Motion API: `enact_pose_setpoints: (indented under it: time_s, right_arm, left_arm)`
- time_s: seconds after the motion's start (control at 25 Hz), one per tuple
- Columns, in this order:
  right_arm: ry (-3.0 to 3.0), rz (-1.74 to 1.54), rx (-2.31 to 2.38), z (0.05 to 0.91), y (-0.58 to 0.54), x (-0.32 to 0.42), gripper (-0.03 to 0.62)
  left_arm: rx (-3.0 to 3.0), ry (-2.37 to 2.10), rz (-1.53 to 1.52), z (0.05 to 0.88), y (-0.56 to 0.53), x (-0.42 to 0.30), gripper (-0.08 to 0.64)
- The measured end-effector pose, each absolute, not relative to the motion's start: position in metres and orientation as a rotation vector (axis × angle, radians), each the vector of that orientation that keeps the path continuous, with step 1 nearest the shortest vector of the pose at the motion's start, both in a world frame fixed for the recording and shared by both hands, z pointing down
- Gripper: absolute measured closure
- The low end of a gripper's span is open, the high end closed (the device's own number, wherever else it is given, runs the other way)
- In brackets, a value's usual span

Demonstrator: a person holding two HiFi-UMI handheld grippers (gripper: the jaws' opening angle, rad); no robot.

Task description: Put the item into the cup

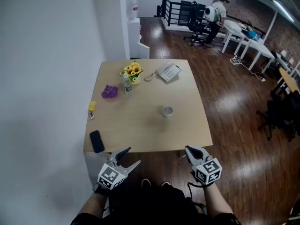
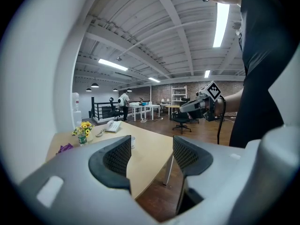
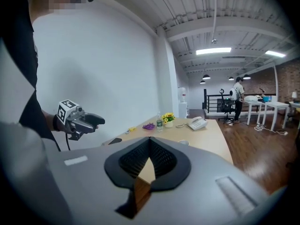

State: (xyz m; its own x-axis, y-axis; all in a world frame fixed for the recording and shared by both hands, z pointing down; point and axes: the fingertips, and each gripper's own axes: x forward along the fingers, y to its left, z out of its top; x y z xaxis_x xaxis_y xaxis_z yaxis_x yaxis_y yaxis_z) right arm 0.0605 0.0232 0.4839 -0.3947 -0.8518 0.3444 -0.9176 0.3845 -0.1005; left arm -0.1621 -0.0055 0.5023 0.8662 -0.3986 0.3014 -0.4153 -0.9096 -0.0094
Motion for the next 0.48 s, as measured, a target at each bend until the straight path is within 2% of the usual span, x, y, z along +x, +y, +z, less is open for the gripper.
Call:
enact_pose_setpoints:
  time_s: [0.48]
  right_arm:
    - [-2.458, 0.369, 1.485, 0.482, 0.056, 0.058, 0.584]
  left_arm:
    - [2.998, -0.678, 0.41, 0.49, 0.01, -0.14, 0.285]
